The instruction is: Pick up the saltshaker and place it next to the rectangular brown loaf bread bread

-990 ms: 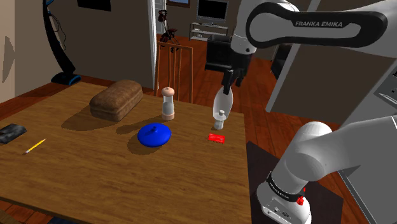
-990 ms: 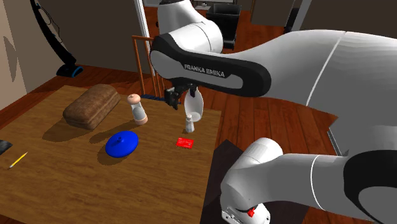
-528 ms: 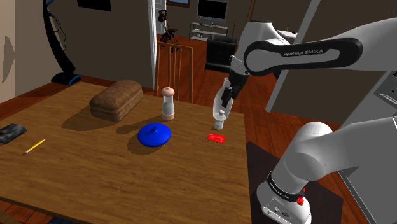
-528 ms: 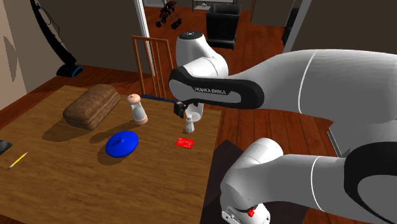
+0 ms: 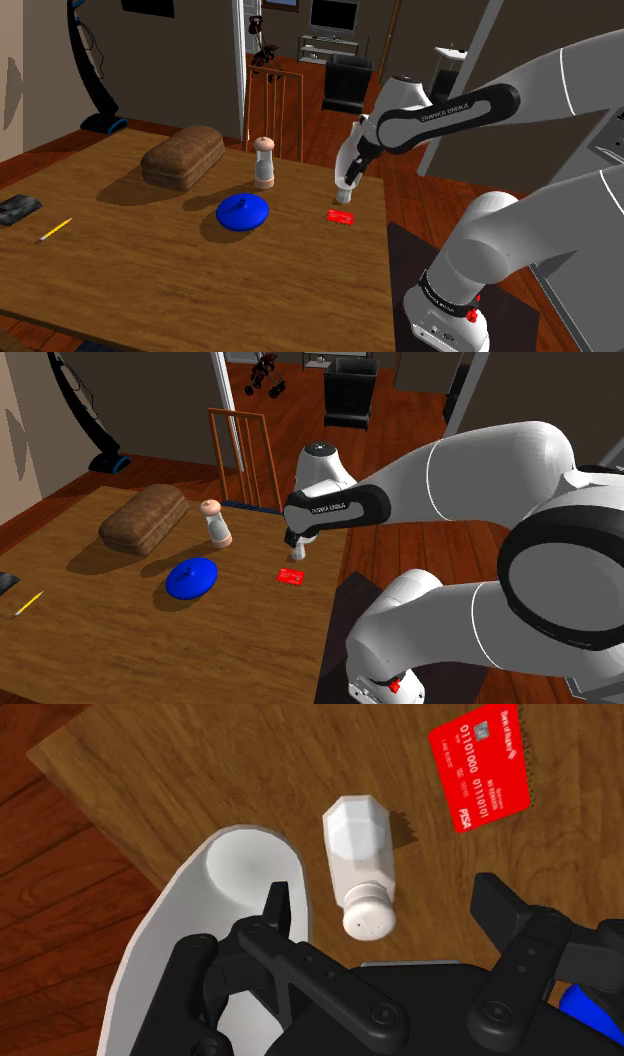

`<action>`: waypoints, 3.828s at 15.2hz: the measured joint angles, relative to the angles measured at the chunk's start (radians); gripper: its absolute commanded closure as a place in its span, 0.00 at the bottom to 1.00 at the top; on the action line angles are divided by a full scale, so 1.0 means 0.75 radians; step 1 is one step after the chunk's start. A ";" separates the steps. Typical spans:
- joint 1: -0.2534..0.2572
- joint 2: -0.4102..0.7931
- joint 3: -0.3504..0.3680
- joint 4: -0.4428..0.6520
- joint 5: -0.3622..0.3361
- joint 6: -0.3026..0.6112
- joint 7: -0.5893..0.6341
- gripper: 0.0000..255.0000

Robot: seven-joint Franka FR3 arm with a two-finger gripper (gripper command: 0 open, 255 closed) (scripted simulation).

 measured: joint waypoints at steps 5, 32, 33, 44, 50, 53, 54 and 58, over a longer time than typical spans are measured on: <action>0.016 0.111 -0.028 -0.027 0.005 0.150 -0.019 0.00; 0.021 0.097 -0.023 0.012 0.010 0.100 -0.016 1.00; 0.021 0.084 -0.018 0.023 0.011 0.076 -0.013 1.00; 0.017 -0.049 0.016 0.143 0.020 -0.177 -0.002 1.00; 0.021 -0.089 0.033 0.224 0.029 -0.298 0.004 1.00; 0.024 -0.100 0.040 0.272 0.035 -0.358 0.005 1.00; 0.025 -0.107 0.044 0.286 0.036 -0.377 0.007 1.00; 0.026 -0.122 0.050 0.348 0.041 -0.455 0.006 1.00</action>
